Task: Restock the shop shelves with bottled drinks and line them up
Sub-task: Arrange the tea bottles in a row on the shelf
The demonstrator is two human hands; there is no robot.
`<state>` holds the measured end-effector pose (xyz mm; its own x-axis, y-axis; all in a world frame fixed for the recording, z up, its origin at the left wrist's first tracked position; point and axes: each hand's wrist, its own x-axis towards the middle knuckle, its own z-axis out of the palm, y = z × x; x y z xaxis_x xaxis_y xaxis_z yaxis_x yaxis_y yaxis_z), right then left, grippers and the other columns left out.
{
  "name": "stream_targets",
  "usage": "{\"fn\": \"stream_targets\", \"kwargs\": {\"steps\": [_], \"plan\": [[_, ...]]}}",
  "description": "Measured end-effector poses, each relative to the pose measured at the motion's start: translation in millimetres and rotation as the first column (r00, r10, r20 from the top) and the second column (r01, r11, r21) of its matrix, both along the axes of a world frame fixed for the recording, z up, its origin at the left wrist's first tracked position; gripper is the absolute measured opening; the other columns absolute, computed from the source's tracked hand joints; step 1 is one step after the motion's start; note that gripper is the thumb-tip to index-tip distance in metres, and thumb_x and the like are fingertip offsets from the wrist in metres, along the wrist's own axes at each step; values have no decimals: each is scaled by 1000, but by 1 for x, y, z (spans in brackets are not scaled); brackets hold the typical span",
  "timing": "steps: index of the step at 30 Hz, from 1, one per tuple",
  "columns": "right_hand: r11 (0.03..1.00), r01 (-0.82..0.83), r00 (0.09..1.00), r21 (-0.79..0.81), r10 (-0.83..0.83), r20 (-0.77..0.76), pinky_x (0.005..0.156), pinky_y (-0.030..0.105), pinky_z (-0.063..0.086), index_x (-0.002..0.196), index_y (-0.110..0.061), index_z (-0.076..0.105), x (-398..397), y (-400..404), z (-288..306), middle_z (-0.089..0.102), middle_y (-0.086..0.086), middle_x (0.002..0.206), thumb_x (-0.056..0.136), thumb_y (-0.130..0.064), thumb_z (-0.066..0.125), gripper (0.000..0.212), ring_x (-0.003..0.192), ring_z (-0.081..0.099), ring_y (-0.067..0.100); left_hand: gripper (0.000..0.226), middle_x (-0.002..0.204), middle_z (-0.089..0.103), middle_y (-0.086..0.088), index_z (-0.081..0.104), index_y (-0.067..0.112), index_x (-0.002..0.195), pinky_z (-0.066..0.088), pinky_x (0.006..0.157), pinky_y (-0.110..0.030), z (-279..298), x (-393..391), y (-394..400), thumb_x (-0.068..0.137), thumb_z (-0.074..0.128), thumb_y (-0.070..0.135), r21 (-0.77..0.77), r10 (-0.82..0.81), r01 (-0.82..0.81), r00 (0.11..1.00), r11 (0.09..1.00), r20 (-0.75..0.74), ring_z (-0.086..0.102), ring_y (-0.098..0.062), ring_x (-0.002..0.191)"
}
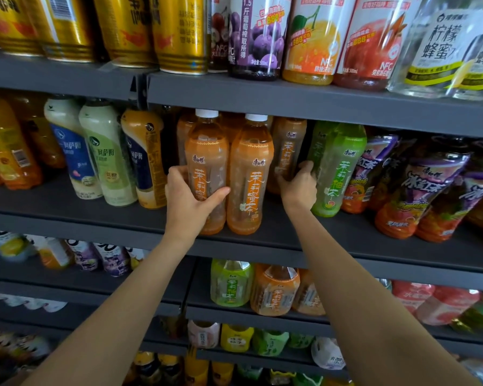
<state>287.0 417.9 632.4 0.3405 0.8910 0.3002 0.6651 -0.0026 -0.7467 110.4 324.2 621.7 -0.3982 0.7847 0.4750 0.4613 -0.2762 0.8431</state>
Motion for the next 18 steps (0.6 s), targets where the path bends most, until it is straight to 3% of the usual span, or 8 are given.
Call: {"fn": "stream_targets", "kwargs": {"steps": [6,9,11,18], "plan": [[1000,7,995,-25,-9,-97,85,44,46,127,-1,35,-9,11,0,56,23,121,88,-18,61,49,111,55,39,70,118,50,-6,33,25,108,45,97,-44,0,-1,0,59,78,49,-5,3,-3,1000,1000,-2,49,-23,115],[998,-44,988,-32,39,-151,93,41,42,138,-8,31,-4,20,1,54,19,126,86,-23,63,62,118,50,36,75,117,50,-5,33,26,108,46,96,-43,0,0,0,53,71,61,-14,6,-6,1000,1000,4,49,-23,114],[999,-24,993,-22,22,-119,93,40,42,136,-10,36,-4,26,1,56,19,125,87,-22,62,57,116,51,36,76,117,50,-4,33,26,108,46,96,-42,-1,0,0,52,69,63,-16,5,-5,1000,1000,12,49,-22,114],[999,54,997,5,-54,-46,83,41,47,129,-5,39,-14,38,1,60,21,116,90,-10,54,42,107,57,38,69,119,49,-5,32,25,109,45,97,-42,0,0,1,63,81,41,-4,1,0,1000,1000,16,48,-22,116]]}}
